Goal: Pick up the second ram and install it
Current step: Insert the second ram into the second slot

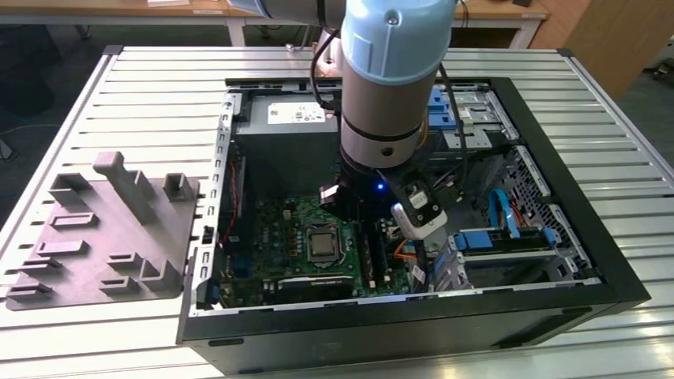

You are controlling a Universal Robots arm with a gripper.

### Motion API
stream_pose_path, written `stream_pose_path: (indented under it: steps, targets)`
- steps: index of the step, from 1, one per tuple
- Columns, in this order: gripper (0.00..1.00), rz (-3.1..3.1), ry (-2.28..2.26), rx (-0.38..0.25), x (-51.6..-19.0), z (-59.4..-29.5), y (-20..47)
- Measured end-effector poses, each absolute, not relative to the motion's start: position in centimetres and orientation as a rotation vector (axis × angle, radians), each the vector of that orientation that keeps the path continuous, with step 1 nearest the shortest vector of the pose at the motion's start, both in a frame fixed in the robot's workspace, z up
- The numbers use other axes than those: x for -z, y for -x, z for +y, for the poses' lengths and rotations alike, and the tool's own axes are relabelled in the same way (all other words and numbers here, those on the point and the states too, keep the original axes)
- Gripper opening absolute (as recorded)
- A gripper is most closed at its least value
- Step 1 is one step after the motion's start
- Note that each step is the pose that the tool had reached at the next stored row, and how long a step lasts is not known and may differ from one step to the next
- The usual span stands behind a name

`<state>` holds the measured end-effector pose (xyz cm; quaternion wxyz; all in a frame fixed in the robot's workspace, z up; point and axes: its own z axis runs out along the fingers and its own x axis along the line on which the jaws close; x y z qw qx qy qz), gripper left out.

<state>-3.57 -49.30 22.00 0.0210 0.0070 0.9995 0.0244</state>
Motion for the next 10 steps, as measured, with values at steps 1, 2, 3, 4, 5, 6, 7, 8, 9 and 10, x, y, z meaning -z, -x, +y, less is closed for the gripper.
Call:
stream_pose_path:
  steps: [1, 2, 3, 4, 5, 6, 7, 8, 9, 10]
  targets:
    - [0.11, 3.099, -0.022, -0.076, -22.00, -49.29, 3.56]
    - [0.11, 3.099, -0.022, -0.077, -22.00, -49.29, 3.56]
    - [0.11, 3.099, -0.022, -0.077, -21.98, -49.29, 3.56]
    - [0.11, 3.099, -0.022, -0.077, -21.93, -49.29, 3.56]
    - [0.11, 3.099, -0.022, -0.077, -21.92, -49.29, 3.56]
    - [0.11, 3.099, -0.022, -0.076, -21.91, -49.29, 3.56]
    - [0.11, 3.099, -0.022, -0.077, -21.91, -49.29, 3.56]
    - [0.11, 3.099, -0.022, -0.077, -21.91, -49.29, 3.56]
    - [0.11, 3.099, -0.022, -0.076, -21.91, -49.29, 3.56]
    - [0.11, 3.099, -0.022, -0.077, -21.91, -49.29, 3.56]
